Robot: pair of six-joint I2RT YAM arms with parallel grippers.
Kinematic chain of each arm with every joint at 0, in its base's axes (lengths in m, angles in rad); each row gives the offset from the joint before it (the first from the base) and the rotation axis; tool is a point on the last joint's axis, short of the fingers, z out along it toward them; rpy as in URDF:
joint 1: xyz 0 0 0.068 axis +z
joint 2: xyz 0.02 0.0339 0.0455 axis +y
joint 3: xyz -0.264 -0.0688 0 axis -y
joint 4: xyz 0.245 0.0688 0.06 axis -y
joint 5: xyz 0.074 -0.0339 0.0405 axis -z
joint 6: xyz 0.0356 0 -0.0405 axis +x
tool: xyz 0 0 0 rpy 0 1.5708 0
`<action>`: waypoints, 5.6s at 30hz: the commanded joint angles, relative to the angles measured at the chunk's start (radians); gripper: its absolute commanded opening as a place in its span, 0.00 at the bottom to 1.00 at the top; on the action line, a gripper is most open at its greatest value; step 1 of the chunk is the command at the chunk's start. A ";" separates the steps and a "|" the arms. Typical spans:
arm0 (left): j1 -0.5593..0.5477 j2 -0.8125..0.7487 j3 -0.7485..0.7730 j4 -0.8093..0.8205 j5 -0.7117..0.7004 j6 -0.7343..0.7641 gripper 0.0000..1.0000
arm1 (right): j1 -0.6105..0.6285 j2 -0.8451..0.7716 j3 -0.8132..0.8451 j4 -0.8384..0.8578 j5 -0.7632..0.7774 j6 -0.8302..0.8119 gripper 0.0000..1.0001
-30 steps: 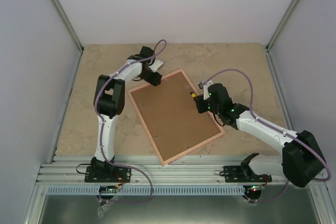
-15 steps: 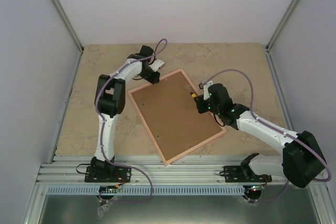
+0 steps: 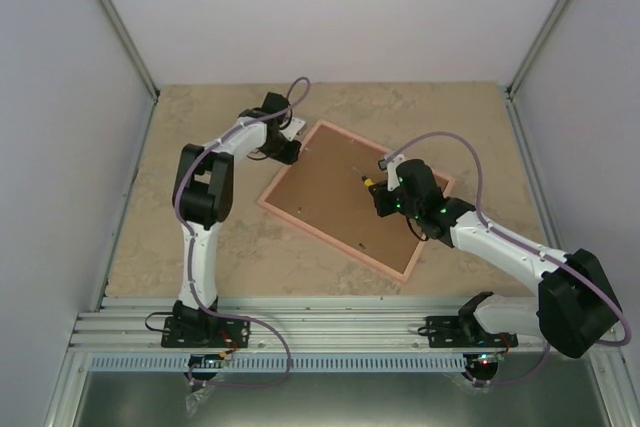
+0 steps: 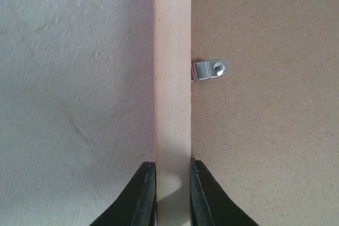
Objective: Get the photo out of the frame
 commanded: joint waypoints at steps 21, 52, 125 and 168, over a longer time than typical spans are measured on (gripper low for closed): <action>-0.079 -0.302 -0.387 0.012 -0.039 -0.497 0.06 | -0.002 0.127 0.085 0.060 -0.161 -0.032 0.01; -0.159 -0.511 -0.700 0.100 -0.010 -0.636 0.06 | 0.104 0.538 0.362 0.043 -0.326 -0.027 0.00; -0.159 -0.523 -0.748 0.135 -0.102 -0.650 0.07 | 0.149 0.582 0.506 -0.442 -0.192 -0.205 0.00; -0.116 -0.275 -0.237 0.026 -0.204 -0.391 0.72 | 0.009 0.211 0.167 -0.123 -0.126 -0.115 0.00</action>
